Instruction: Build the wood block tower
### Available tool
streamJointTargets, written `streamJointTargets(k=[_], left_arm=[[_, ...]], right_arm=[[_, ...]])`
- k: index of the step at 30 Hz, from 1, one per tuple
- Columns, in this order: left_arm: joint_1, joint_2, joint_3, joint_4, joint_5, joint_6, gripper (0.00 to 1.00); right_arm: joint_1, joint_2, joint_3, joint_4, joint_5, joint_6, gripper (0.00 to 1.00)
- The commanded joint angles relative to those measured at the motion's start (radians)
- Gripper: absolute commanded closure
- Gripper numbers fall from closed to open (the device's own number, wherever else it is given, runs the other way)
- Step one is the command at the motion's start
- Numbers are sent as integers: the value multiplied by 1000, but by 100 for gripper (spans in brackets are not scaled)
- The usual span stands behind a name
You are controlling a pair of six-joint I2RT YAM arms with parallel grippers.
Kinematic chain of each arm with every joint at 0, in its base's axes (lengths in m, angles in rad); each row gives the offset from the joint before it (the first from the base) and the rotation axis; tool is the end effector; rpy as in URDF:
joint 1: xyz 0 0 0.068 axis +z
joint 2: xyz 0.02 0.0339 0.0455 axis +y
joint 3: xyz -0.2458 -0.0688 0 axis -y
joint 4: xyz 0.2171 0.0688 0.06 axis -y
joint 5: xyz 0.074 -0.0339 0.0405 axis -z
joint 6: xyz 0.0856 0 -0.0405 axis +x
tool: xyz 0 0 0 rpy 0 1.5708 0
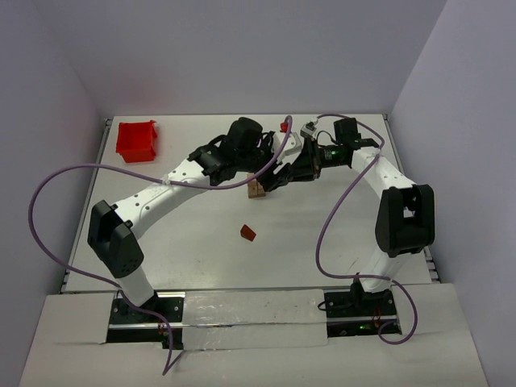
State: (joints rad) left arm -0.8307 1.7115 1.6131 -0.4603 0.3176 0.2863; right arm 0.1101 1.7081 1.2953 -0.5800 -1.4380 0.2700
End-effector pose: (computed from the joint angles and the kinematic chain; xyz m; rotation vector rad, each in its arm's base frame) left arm 0.2555 -0.3194 0.3129 1.3078 1.7310 -0.6553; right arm 0.3119 0.1198 0.2534 -0.3848 2.1806 1.9623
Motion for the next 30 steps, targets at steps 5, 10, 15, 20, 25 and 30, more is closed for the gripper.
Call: streamJointTargets(k=[5,10,15,20,25,30], left_arm=[[-7,-3,39,14,-9,-1,43],[-5,-8,36,-20,11,27,61],[1,-14,34,-81,66,64,85],[49,-23,39,-140,157,112,100],[110,11,88,-239,225,199,100],[171,67,139,-323,242,302,100]], right_arm=[[4,10,-4,35,-21,25,98],[3,17,-2,47,-17,35,88],[2,23,22,46,-1,28,47],[-36,36,94,6,46,-28,1],[-104,55,177,-110,128,-156,0],[-141,97,281,-358,297,-465,0]])
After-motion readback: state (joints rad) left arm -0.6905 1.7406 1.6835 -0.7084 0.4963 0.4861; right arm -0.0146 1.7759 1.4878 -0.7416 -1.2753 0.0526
